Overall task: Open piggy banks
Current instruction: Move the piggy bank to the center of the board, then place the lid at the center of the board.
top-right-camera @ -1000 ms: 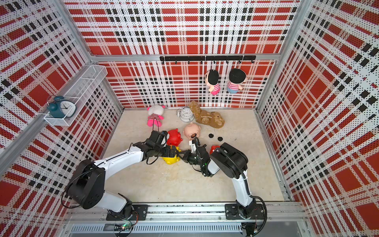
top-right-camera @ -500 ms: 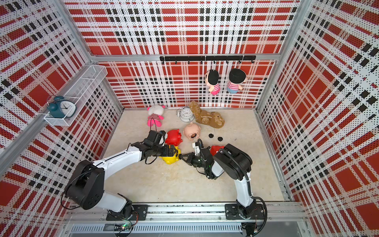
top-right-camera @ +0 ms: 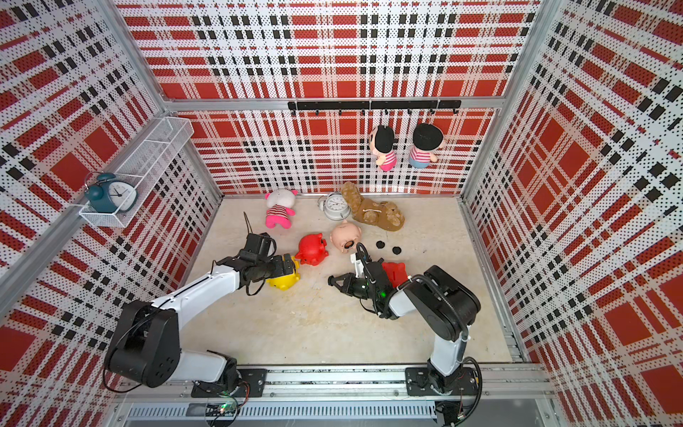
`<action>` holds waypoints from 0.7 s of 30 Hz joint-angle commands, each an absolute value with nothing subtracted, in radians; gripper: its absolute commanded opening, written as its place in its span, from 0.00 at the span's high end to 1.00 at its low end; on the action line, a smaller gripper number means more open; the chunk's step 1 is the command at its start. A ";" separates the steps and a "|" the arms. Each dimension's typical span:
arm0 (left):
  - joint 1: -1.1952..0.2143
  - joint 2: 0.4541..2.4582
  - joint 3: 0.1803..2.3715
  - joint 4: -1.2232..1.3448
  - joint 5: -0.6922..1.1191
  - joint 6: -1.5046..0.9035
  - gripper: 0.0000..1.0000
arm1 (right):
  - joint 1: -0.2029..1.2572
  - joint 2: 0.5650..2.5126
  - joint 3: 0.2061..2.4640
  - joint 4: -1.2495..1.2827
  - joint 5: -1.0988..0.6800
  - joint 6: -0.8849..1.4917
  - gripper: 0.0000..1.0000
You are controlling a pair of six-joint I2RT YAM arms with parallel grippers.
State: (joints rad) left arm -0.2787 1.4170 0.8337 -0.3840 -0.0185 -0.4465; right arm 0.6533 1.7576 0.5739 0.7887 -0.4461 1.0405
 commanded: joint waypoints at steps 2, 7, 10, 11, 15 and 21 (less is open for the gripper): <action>-0.273 1.418 0.902 -0.327 -0.024 -0.440 0.02 | 0.634 1.645 0.672 0.423 -0.344 0.789 1.00; -0.276 1.446 0.992 -0.290 -0.010 -0.423 0.02 | 0.606 1.567 0.797 0.111 -0.195 0.599 1.00; -0.277 1.440 1.032 -0.266 -0.031 -0.397 0.02 | 0.574 1.543 0.869 -0.029 -0.092 0.490 1.00; -0.279 1.432 1.033 -0.249 -0.041 -0.383 0.02 | 0.560 1.542 0.895 -0.074 -0.059 0.460 1.00; -0.269 1.369 0.977 -0.163 -0.065 -0.341 0.02 | 0.497 1.563 0.989 -0.210 0.052 0.377 1.00; -0.255 1.265 0.916 -0.126 -0.066 -0.319 0.02 | 0.378 1.683 1.110 -0.281 0.081 0.318 1.00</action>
